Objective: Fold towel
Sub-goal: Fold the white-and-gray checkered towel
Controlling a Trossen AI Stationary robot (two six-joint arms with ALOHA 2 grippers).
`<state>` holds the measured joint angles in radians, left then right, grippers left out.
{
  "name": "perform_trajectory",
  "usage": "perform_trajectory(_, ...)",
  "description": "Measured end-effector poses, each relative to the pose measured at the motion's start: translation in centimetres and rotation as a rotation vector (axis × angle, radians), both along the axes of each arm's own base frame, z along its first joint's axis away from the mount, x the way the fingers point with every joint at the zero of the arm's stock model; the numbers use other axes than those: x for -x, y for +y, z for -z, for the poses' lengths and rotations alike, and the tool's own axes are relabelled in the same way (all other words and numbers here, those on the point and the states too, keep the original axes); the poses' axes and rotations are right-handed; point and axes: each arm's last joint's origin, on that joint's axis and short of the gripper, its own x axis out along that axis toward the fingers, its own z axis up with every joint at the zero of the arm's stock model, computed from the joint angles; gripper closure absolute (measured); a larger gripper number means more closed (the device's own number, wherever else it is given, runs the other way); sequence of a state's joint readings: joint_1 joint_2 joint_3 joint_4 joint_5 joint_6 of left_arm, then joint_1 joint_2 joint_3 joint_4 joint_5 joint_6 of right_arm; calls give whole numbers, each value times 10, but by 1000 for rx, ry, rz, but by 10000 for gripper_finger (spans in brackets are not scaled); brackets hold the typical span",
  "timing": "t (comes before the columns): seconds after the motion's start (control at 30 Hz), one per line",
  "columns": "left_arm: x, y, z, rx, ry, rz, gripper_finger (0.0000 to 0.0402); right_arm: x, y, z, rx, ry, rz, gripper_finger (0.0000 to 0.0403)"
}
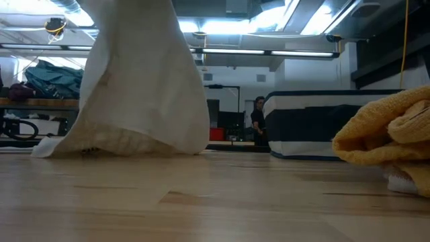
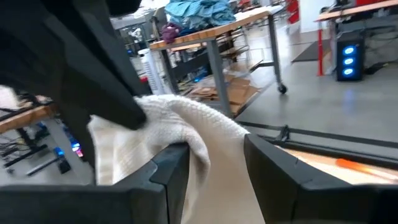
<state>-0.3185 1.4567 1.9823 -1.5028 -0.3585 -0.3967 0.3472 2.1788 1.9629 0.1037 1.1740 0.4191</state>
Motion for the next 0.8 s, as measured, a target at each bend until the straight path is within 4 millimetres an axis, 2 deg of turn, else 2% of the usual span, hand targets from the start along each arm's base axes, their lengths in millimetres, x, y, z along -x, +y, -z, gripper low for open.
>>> perform_trajectory(0.4, 0, -1, 0, 12, -3, -10, 401, 0, 3, 1, 0, 13, -31, 247)
perform_trajectory(0.8, 1, -2, 0, 15, -6, -7, 401, 2, 2, 15, -38, 78, -41, 247)
